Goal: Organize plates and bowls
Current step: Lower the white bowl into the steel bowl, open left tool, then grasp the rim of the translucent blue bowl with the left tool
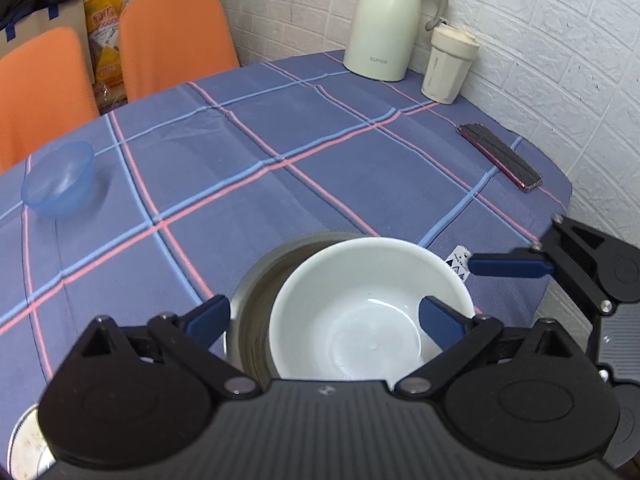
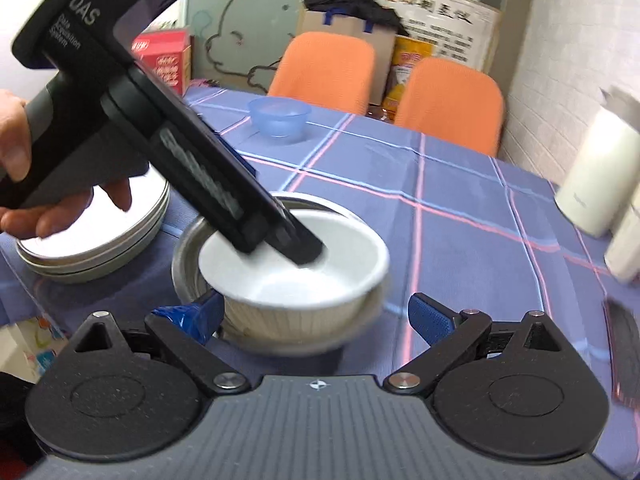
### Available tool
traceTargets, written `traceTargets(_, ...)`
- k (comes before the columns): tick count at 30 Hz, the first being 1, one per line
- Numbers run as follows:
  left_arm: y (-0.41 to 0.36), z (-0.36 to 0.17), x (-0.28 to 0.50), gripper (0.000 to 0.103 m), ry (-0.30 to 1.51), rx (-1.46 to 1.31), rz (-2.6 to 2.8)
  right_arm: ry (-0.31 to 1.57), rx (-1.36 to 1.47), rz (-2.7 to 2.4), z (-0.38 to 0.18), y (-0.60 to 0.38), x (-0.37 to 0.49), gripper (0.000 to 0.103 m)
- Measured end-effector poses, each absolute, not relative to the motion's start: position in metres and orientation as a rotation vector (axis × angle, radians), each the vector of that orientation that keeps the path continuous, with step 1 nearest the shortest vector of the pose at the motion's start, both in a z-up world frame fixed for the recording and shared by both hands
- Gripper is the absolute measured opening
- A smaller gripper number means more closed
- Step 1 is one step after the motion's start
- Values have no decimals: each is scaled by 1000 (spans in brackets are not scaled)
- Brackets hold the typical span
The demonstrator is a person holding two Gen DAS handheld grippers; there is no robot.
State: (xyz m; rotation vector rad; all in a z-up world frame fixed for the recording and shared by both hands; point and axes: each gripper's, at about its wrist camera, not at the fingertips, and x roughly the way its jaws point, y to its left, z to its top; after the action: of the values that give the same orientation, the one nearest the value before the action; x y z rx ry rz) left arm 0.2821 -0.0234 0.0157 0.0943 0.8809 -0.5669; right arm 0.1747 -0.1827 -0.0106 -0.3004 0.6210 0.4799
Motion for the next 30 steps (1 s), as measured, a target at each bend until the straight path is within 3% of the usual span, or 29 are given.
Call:
traceTargets(9, -4, 19, 278, 99, 884, -17, -551, 540, -111, 426, -2, -208, 160, 87)
traceTargets(15, 3, 22, 274, 100, 875, -29, -546, 589, -6, 398, -12, -222, 177, 87)
traceTargets(30, 51, 38, 268, 100, 809, -24, -425, 621, 9, 444, 0, -194, 200, 87)
